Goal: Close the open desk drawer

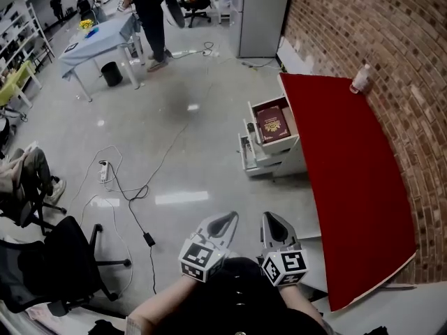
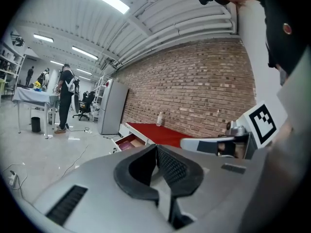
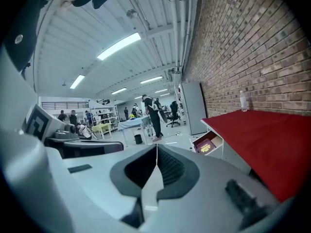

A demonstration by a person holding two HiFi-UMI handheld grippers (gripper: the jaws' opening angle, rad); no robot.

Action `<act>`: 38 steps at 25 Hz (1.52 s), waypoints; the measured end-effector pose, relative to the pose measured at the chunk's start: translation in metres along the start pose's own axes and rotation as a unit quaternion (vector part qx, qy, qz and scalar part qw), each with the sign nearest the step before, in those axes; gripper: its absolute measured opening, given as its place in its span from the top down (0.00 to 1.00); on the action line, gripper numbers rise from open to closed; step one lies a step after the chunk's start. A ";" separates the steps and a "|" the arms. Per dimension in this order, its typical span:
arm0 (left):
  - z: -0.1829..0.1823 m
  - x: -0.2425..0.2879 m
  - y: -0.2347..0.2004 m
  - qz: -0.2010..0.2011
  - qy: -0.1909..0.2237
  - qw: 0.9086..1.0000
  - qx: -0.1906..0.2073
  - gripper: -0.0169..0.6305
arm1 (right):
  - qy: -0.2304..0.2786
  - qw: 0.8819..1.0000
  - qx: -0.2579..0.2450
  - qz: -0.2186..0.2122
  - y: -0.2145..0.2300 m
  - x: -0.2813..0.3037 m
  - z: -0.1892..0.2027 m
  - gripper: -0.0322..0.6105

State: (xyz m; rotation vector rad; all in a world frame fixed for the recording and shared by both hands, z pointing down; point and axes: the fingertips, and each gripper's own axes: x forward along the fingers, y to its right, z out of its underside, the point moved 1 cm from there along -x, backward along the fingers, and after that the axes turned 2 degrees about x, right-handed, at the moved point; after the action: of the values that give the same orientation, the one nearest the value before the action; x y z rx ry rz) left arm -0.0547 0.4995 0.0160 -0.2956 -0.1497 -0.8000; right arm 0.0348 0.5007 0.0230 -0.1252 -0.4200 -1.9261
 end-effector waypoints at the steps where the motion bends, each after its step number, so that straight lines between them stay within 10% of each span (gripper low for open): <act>1: 0.002 0.002 0.004 -0.002 0.001 1.000 -0.002 0.96 | -0.001 1.000 0.001 -0.002 0.004 -0.002 0.002 0.93; 17: 0.004 0.033 0.004 -0.020 -0.013 1.000 -0.009 0.96 | -0.016 1.000 0.012 -0.025 0.031 0.013 0.007 0.93; 38: -0.037 0.134 -0.099 -0.001 -0.031 0.999 -0.025 0.96 | -0.050 0.999 0.013 -0.010 0.071 0.143 -0.034 0.93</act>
State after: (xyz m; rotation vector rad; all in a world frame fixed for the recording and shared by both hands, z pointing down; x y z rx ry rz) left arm -0.0335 0.3312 0.0337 -0.3673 -0.1897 -0.7986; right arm 0.0480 0.3400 0.0479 -0.2011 -0.5153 -1.9388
